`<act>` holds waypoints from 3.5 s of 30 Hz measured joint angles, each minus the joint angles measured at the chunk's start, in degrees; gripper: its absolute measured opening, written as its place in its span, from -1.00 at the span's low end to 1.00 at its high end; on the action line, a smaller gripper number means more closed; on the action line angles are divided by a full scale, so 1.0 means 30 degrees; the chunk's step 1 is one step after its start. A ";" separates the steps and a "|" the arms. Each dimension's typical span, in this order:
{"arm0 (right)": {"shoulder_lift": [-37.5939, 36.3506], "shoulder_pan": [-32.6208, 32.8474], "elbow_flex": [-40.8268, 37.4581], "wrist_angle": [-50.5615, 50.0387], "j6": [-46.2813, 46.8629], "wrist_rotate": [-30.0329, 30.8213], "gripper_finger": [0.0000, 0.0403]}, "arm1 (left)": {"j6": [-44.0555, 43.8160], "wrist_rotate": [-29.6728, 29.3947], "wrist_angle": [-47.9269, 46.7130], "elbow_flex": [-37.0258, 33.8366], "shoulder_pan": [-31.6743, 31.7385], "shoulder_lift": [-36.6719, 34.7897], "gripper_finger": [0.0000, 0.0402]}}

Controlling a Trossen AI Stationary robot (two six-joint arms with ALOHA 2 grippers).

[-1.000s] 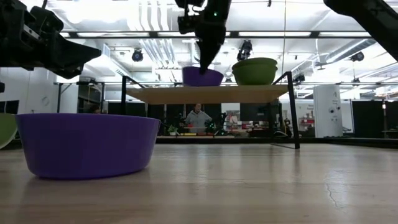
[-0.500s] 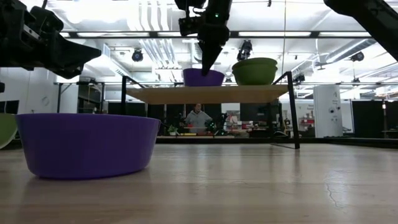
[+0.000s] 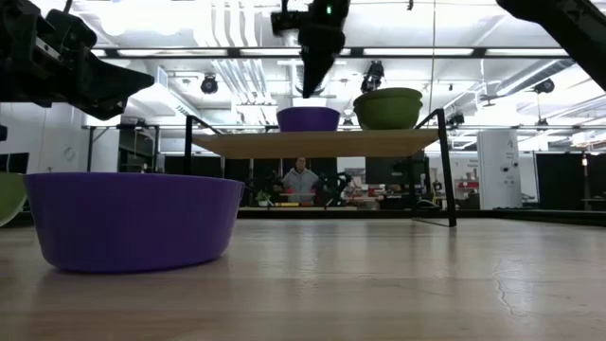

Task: Pick & Place Mini bowls
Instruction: Stack the white patterned bowl on top of the stacked white patterned bowls on the shelf

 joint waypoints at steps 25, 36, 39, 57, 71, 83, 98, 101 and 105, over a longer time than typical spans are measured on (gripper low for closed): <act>-0.5110 0.9843 -0.1486 0.3063 0.4043 0.3525 -0.96 | -0.0037 0.0005 0.0029 0.0000 0.0000 0.0000 -1.00; -0.6698 1.4001 -0.8513 0.7629 0.6631 0.7458 -0.96 | -0.4200 -0.0007 0.1776 0.0000 0.0007 0.0000 -1.00; -0.7622 1.5007 -1.1117 1.0230 0.6886 0.8470 -0.96 | -0.5941 -0.0007 0.2516 0.0000 0.0005 0.0000 -1.00; -1.2239 1.7602 -2.4193 2.3519 0.6858 0.9506 -0.96 | -0.9145 -0.3191 0.6149 0.1443 -0.0189 0.1967 -1.00; -1.6092 1.7548 -3.0193 2.7598 0.8525 0.9855 -0.96 | -0.8667 -0.3800 -0.0646 0.7441 -0.2247 0.9407 -1.00; -1.6491 1.7548 -3.0999 2.7721 0.8592 0.9807 -0.96 | -0.9653 -0.6254 -0.8014 1.3114 -0.4758 1.5233 -0.77; -1.6491 1.7492 -3.0892 2.7619 0.6959 0.9807 -0.96 | -1.5207 -0.2799 -1.1741 1.6367 -1.0110 2.0116 -0.50; -1.6491 1.7374 -3.0892 2.7619 0.6762 0.9814 -0.96 | -1.7743 -0.3673 -1.3063 1.7303 -1.2375 2.1373 -0.50; -1.6491 1.7076 -3.0892 2.7626 0.6594 0.9814 -0.96 | -2.1716 -0.3982 -1.6149 1.8474 -1.4869 2.3211 -0.50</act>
